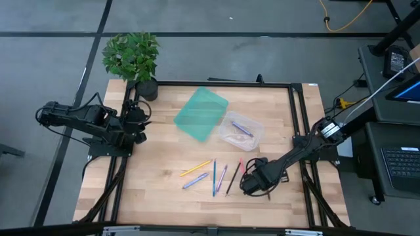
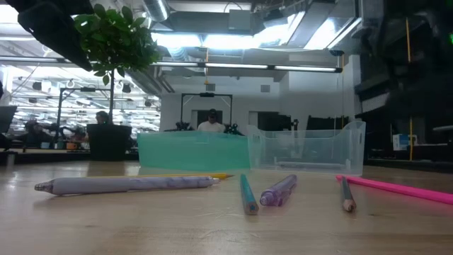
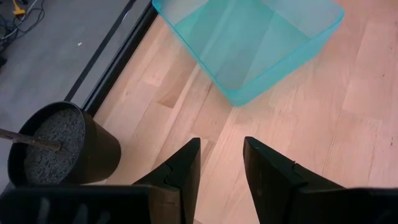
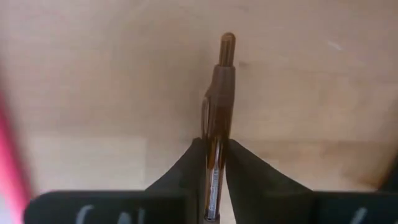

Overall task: Sort pens & pencils
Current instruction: Put the brown pen into the transparent bin

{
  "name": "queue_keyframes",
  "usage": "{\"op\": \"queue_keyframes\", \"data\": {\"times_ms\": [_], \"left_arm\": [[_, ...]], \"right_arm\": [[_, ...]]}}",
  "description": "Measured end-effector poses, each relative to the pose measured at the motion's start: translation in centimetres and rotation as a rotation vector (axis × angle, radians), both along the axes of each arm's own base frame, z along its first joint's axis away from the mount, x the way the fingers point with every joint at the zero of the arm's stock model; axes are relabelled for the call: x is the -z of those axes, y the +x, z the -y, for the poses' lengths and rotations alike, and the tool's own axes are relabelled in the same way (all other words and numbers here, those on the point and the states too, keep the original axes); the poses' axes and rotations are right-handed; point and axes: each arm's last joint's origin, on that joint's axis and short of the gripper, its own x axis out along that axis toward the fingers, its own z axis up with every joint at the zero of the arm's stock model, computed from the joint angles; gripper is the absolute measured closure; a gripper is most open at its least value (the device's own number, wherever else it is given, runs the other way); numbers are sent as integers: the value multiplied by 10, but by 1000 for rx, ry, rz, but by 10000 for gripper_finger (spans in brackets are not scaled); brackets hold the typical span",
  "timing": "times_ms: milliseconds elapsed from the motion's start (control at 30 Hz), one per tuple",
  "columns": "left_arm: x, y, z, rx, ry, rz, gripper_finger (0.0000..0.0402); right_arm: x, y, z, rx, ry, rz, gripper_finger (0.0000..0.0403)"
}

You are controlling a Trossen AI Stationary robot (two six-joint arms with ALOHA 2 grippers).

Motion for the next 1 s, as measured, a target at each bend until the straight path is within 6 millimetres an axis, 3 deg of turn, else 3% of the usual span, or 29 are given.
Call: {"op": "queue_keyframes", "data": {"times_ms": [233, 467, 833, 1000], "left_arm": [[0, 0, 0, 0, -1, 1, 286], [0, 0, 0, -2, -2, 1, 286], [0, 0, 0, -2, -2, 2, 286], [0, 0, 0, -2, -2, 2, 286]], "right_arm": [[-49, 17, 5, -39, -93, 11, 352], [-94, 41, 45, -123, -218, 31, 357], [-99, 75, 148, -300, -223, 74, 360], [-99, 83, 182, -367, -232, 130, 360]]}}
